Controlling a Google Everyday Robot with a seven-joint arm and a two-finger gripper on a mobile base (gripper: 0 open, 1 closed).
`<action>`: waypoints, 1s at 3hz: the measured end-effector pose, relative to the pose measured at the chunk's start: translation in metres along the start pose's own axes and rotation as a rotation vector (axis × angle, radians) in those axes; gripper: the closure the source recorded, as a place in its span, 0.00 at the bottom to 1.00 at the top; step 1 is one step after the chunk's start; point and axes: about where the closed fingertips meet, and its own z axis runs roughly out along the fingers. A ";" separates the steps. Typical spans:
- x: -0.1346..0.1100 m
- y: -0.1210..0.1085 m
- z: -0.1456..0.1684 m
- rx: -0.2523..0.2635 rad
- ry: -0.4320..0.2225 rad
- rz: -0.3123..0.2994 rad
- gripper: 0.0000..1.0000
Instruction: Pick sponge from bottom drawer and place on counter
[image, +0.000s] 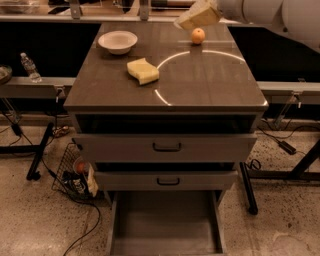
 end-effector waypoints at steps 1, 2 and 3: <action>-0.001 0.000 0.001 0.001 -0.004 0.000 0.00; 0.008 -0.043 -0.002 0.064 0.003 -0.085 0.00; -0.004 -0.092 -0.017 0.149 -0.011 -0.133 0.00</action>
Offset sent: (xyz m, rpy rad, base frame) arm 0.0559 -0.1229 0.1087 -0.1909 -0.3213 -0.1789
